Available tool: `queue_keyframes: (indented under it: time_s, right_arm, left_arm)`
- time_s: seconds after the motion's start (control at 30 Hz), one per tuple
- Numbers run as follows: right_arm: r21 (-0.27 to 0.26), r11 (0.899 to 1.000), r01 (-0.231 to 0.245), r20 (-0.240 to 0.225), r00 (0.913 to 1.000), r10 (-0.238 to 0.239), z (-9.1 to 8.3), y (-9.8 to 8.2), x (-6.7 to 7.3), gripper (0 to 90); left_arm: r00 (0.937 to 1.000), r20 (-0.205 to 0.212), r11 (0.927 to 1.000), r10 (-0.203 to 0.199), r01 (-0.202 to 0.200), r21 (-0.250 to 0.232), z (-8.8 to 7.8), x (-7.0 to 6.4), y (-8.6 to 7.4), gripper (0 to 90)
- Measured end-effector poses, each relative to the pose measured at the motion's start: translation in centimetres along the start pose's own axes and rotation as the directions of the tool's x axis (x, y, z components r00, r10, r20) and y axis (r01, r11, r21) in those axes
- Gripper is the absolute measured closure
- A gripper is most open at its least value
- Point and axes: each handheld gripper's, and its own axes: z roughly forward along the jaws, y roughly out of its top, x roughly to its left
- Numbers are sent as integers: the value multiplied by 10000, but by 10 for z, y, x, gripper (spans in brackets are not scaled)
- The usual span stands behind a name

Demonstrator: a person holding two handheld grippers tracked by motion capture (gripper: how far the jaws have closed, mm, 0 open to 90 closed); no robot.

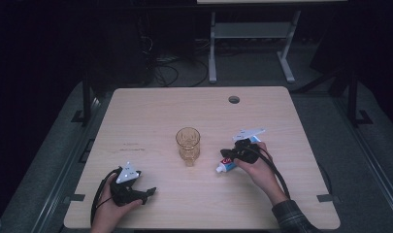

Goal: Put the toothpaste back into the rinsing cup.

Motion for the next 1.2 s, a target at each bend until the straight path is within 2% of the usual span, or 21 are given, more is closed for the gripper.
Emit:
queue_keyframes:
  time_s: [0.2, 0.5, 0.8, 1.2]
  right_arm:
    - [387, 9992, 119, -152, 9998, -113, 13, 1, 7, 899]
    - [728, 9970, 265, -228, 9994, -249, 20, -1, 9, 899]
    - [862, 9960, 232, -290, 9994, -208, 19, -3, 10, 898]
    - [959, 9947, 369, -231, 9991, -348, 5, -11, 11, 899]
  left_arm:
    - [10000, 6, 10000, 5, -5, 3, 0, 0, 0, 134]
    - [10000, 23, 10000, 9, -9, -5, 0, 0, 0, 134]
    - [10000, 45, 10000, 25, -25, -7, -1, -1, -1, 135]
    - [10000, 45, 10000, 28, -28, -12, -1, -1, -1, 135]
